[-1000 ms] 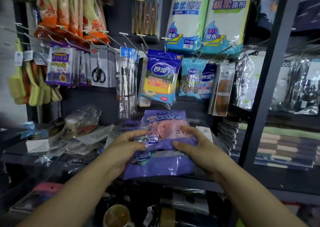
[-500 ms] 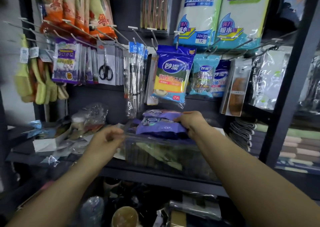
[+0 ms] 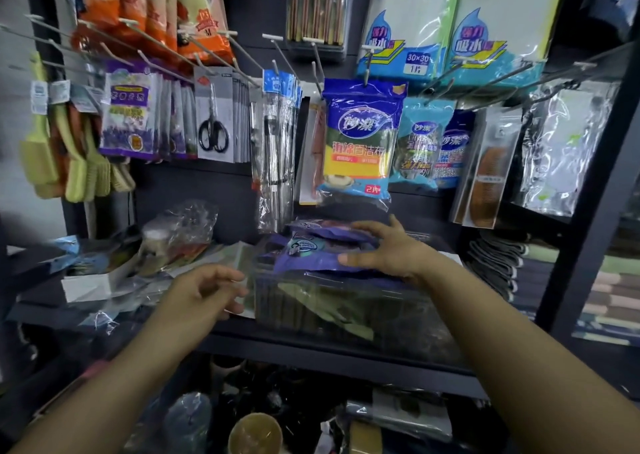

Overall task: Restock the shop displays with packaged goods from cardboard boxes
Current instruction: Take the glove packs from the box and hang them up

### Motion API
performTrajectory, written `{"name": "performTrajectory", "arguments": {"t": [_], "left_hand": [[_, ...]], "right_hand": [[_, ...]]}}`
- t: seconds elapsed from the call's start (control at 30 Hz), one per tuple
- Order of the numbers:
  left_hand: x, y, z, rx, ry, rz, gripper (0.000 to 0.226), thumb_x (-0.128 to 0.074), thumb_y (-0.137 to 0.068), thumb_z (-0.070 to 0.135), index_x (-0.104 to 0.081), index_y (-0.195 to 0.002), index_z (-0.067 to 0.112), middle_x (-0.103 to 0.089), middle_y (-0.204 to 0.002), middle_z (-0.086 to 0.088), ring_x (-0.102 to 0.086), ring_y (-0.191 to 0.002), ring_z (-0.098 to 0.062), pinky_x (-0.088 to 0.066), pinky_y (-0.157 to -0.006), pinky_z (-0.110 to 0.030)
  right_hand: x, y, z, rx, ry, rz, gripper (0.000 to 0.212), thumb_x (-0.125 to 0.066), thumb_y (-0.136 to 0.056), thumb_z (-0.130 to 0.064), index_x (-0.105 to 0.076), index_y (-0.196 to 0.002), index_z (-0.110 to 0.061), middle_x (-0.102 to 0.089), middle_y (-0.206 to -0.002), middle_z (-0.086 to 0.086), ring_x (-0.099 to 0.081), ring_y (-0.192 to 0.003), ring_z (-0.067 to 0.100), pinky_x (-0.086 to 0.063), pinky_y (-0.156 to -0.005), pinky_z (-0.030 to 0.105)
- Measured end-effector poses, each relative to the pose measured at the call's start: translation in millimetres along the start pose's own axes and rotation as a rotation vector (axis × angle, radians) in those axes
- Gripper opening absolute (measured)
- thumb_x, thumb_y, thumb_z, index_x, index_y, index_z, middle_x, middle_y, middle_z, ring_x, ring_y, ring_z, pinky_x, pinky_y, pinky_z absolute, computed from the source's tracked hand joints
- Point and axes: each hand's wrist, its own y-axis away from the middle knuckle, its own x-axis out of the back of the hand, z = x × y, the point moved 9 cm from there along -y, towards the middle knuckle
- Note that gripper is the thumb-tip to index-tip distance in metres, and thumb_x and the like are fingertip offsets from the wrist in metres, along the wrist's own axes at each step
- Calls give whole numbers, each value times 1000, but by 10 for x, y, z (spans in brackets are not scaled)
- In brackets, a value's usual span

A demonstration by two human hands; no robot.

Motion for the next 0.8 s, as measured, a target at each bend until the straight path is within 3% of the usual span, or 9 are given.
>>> {"name": "performTrajectory", "arguments": {"t": [0.03, 0.07, 0.13, 0.2, 0.33, 0.5, 0.57, 0.67, 0.8], "left_hand": [[-3, 6, 1, -4, -2, -5, 18, -53, -92, 0, -65, -90, 13, -74, -81, -6, -67, -66, -17, -47, -63, -26], [-6, 13, 5, -8, -5, -9, 18, -53, -92, 0, -66, -90, 13, -74, -81, -4, -67, -68, -18, -48, -64, -27], [-25, 20, -6, -4, -9, -17, 18, -52, -92, 0, -66, -91, 12, -74, -80, -3, -67, -69, -19, -48, -66, -28], [-43, 18, -34, 1, -12, -24, 18, -52, -93, 0, -66, -92, 12, -74, -79, -3, -67, -67, -19, -49, -66, -28], [-63, 0, -102, 17, -5, -31, 19, -52, -93, 0, -66, -91, 11, -74, -76, -2, -67, -66, -19, -49, -66, -30], [-127, 32, -138, 24, 14, -51, 17, -51, -93, 0, -65, -90, 10, -73, -78, -8, -65, -66, -21, -49, -66, -30], [-183, 106, -157, 10, 11, -73, 18, -51, -93, -1, -65, -90, 10, -73, -75, -6, -65, -64, -20, -48, -66, -30], [-338, 308, -241, -2, -5, -127, 18, -52, -93, 0, -65, -89, 12, -74, -76, -3, -66, -62, -14, -50, -67, -32], [-810, 783, -610, 46, -30, -238, 17, -54, -92, 1, -66, -88, 13, -73, -78, -1, -67, -63, -13, -55, -66, -32]], "right_hand": [[-13, 28, -54, 50, 116, -22, 79, -81, -66, -47, -47, -137, -36, -1, -159, 3, -20, -145, 18, -25, -114, 29], [-19, 52, -126, 114, 193, -16, 78, -81, -68, -45, -47, -137, -34, -10, -158, 2, -22, -144, 16, -24, -111, 24], [-13, 48, -178, 166, 210, 55, 66, -79, -75, -39, -52, -134, -27, -44, -142, -1, -42, -132, 15, -32, -98, 17], [0, 14, -154, 143, 194, 143, 58, -76, -79, -37, -56, -131, -23, -56, -130, -2, -52, -121, 17, -39, -92, 20], [-85, -108, -110, 118, 225, 150, 58, -75, -80, -38, -56, -132, -20, -52, -140, 2, -50, -126, 22, -41, -104, 33], [-53, -54, -65, 63, 171, 63, 69, -77, -76, -42, -50, -138, -26, -47, -144, -2, -47, -129, 19, -37, -103, 27], [82, 132, -64, 90, 123, 175, 67, -77, -76, -41, -52, -136, -24, -52, -138, -4, -50, -124, 14, -37, -94, 20], [306, 747, -19, 219, -11, 467, 44, -73, -82, -29, -62, -124, -19, -60, -108, -9, -55, -100, -1, -37, -79, 5], [82, 1693, 644, 249, -145, 489, 31, -67, -85, -28, -62, -116, -26, -66, -105, -12, -62, -93, 3, -49, -83, 17]]}}
